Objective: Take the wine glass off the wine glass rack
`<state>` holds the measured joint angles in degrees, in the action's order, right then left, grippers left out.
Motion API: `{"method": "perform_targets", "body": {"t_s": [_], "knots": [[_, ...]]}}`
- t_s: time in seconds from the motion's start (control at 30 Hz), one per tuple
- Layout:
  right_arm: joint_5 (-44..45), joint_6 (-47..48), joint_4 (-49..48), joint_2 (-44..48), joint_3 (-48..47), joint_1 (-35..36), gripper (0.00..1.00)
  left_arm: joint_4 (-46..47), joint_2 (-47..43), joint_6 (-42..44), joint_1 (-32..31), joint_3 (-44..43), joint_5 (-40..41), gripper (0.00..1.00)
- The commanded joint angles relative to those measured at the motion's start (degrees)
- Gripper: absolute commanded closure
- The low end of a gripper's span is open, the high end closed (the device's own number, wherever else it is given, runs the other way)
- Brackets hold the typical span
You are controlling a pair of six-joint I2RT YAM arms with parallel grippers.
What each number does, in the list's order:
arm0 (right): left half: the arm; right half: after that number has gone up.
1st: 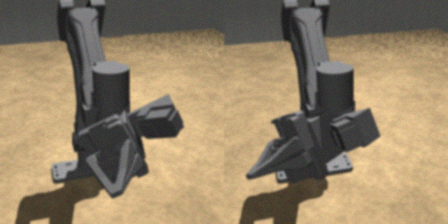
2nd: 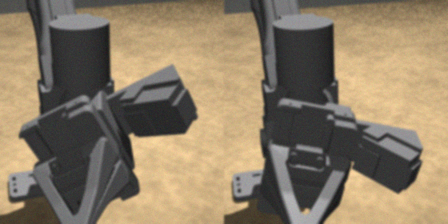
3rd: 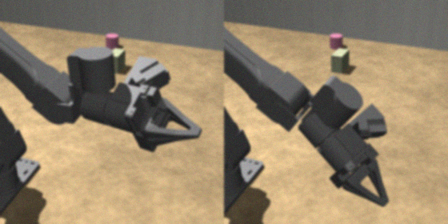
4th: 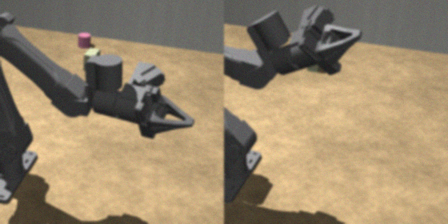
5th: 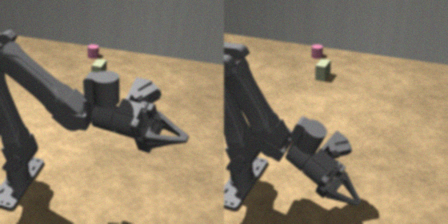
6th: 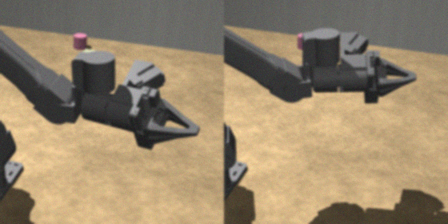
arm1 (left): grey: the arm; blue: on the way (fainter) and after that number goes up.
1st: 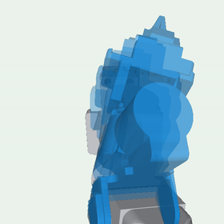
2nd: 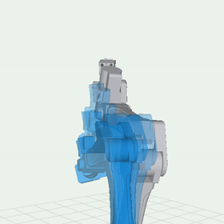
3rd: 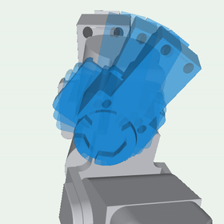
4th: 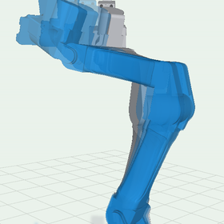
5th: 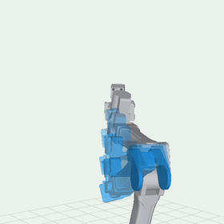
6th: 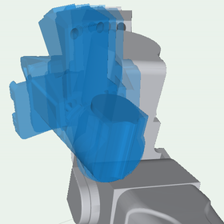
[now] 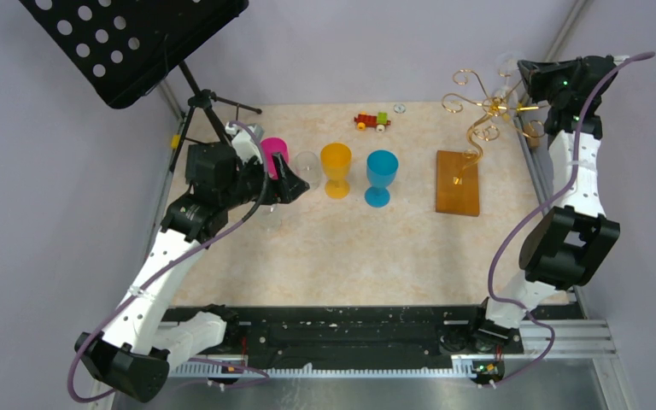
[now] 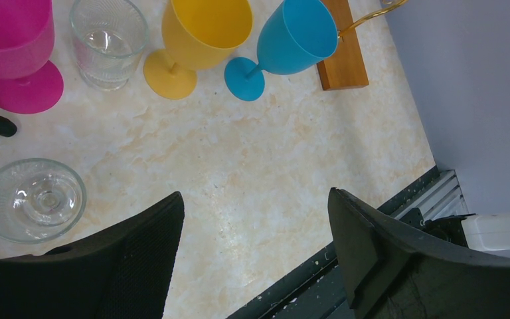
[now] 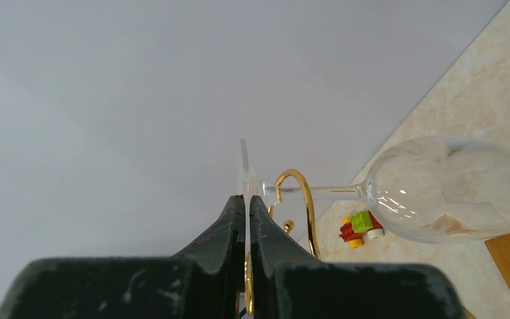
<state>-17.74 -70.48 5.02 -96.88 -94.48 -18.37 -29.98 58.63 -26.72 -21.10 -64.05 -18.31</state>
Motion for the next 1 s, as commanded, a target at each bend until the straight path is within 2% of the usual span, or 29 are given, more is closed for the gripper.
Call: {"method": "perform_targets", "body": {"t_s": [0.0, 0.33, 0.57, 0.77, 0.97], "knots": [[0.2, 1.0, -5.3, 4.4, -0.3, 0.6, 1.0, 2.4, -0.8, 0.1, 0.0, 0.0, 0.5, 0.17], [4.2, 2.5, 1.9, 8.6, -0.3, 0.6, 1.0, 2.3, -1.3, 0.1, 0.1, 0.2, 0.6, 0.17], [5.0, 2.8, 3.7, 9.7, 0.1, 0.6, 1.0, 2.2, -1.7, 0.0, 0.1, 0.2, 0.4, 0.17], [1.2, 1.2, 2.0, 10.4, 1.5, 0.6, 1.0, 2.2, -1.9, -0.2, 0.1, 0.2, 0.2, 0.17], [-5.1, -2.5, -4.5, 10.9, 4.7, 1.2, 1.0, 2.6, -1.5, -0.6, 0.1, 0.1, -0.3, 0.17]]}}
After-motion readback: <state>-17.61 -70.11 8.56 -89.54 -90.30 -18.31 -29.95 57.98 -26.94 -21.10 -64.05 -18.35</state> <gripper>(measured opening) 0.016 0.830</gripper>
